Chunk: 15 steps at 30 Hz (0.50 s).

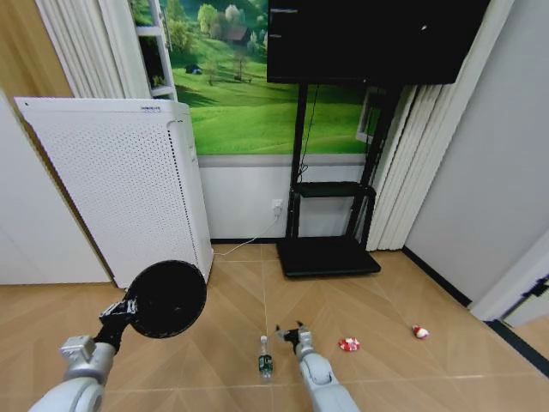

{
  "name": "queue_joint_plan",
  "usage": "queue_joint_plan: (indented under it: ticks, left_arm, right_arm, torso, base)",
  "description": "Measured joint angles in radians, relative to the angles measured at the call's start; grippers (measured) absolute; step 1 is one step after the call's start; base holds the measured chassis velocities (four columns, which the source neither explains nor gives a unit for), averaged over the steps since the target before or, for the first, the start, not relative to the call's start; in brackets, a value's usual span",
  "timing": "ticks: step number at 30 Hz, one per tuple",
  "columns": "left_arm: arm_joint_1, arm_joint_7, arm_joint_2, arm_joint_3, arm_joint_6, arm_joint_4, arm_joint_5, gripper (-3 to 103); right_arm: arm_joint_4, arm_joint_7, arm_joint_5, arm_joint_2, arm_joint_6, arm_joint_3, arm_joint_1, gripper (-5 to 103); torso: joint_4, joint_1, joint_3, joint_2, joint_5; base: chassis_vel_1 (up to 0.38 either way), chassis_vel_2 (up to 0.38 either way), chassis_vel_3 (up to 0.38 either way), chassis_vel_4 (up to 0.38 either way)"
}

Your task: Pick up the trash bin and place the garbage on the floor into it.

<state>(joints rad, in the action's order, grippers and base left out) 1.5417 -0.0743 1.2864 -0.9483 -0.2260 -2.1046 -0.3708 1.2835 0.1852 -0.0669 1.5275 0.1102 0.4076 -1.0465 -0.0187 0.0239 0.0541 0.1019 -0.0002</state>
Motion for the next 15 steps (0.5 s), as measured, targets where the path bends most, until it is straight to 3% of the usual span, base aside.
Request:
queue_joint_plan:
  ticks: [2,6,15]
  left_arm:
    - [0.004,-0.005,0.002,0.000,0.005,0.001,0.001,3]
    - [0.006,-0.007,0.000,-0.007,0.007,0.001,-0.005,3]
    - [0.023,-0.013,-0.003,-0.022,0.017,-0.004,-0.015,3]
  right_arm:
    - [0.120,0.025,-0.033,-0.027,0.004,0.035,-0.030,100]
    - [0.250,0.003,-0.073,-0.048,0.034,0.059,-0.073,100]
    - [0.348,-0.066,-0.019,-0.045,0.068,0.050,-0.135,100]
  torso:
    - [-0.0006,0.000,0.000,0.000,0.0001]
    - [-0.0003,0.000,0.000,0.000,0.0003]
    - [-0.0002,0.000,0.000,0.000,0.0003]
  base:
    - [0.000,0.000,0.000,0.000]
    - [0.000,0.000,0.000,0.000]
    - [0.000,0.000,0.000,0.000]
